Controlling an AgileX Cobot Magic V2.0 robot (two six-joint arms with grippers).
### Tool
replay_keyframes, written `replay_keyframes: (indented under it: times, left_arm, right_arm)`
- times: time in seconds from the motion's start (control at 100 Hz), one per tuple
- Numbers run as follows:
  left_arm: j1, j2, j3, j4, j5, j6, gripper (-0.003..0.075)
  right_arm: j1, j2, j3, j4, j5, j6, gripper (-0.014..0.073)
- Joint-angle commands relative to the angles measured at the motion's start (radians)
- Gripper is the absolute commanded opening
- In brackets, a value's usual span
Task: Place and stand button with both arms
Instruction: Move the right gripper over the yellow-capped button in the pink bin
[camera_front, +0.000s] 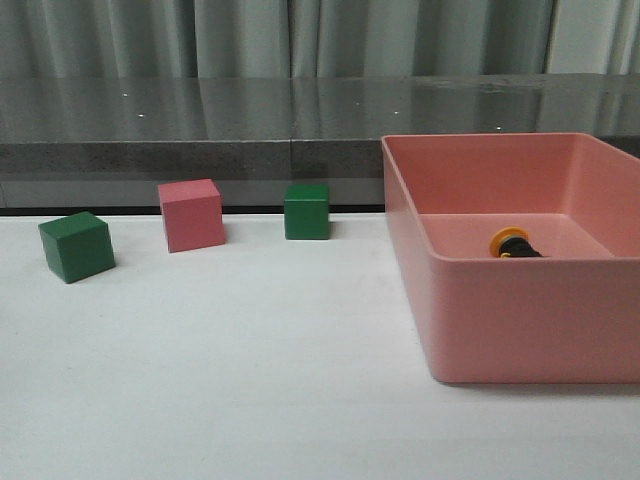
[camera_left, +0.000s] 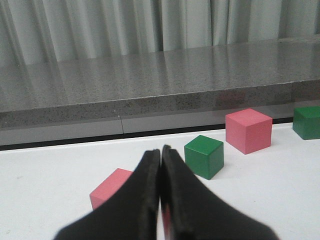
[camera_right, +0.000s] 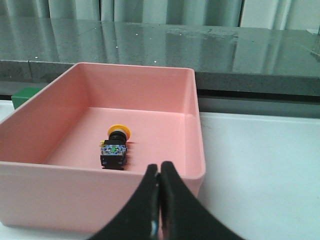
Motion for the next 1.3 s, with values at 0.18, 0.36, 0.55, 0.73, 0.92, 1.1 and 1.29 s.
replay_keyframes:
  times: [0.18, 0.36, 0.55, 0.73, 0.92, 1.1, 1.29]
  left_arm:
    - [0.002, -0.032, 0.03, -0.003, -0.079, -0.007, -0.0019]
    - [0.002, -0.032, 0.03, -0.003, -0.079, -0.007, -0.0019]
    - [0.002, -0.032, 0.03, -0.003, -0.079, -0.007, -0.0019]
    - [0.002, -0.032, 0.03, -0.003, -0.079, -0.007, -0.0019]
    - [0.002, -0.032, 0.03, -0.003, -0.079, -0.007, -0.0019]
    - [0.002, -0.032, 0.03, -0.003, -0.079, -0.007, -0.0019]
    - [0.002, -0.032, 0.03, -0.003, -0.079, -0.007, -0.0019]
  right_arm:
    - [-0.002, -0.021, -0.013, -0.011, -0.084, 0.0, -0.011]
    - [-0.002, -0.021, -0.013, -0.011, -0.084, 0.0, -0.011]
    - [-0.002, -0.021, -0.013, -0.011, -0.084, 0.0, -0.011]
    - [-0.002, -0.021, -0.013, -0.011, -0.142, 0.0, -0.011]
    - [-0.002, -0.006, -0.054, -0.017, -0.118, -0.001, -0.011]
    - [-0.002, 0.104, -0.218, 0.049, 0.064, -0.001, -0.011]
    - [-0.002, 0.336, -0.499, 0.064, 0.322, -0.04, -0.011]
